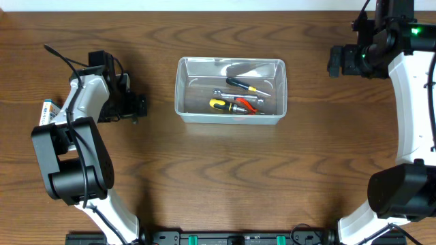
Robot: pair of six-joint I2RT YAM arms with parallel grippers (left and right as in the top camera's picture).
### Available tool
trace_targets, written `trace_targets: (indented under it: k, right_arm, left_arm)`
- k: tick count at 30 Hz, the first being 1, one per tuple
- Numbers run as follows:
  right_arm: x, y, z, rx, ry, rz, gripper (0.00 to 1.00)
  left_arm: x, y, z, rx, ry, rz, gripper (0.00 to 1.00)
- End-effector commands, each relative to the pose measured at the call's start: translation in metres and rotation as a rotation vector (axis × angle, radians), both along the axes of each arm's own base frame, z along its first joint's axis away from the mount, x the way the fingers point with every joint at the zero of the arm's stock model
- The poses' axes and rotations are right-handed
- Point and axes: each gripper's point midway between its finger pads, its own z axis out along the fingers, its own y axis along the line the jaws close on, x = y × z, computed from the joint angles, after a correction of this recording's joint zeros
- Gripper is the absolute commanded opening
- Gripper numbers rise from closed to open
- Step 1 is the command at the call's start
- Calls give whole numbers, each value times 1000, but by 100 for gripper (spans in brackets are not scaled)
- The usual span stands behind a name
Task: Pack container
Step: 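Lower the left gripper and grasp the black-and-orange marker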
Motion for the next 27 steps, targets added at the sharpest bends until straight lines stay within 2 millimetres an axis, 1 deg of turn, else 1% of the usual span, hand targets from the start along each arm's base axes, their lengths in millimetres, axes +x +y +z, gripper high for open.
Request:
trace_targets:
  k: [1,8,21,27]
  right_arm:
    - [-2,-1,3,8,-8,-6,99]
    - [-2,-1,3,5,-8,2,99]
    - [-2,-1,3,5,-9,2,99]
    - [-2,-1,3,5,-9,2,99]
  left_arm:
    - [-5,0,-13,1,34,14,99]
    - [-11,-1,-32,-9,88,13,99]
    - [-13,-1,-34,-11,102,13,100]
    - [-14,-2,-34,-13,106,13,85]
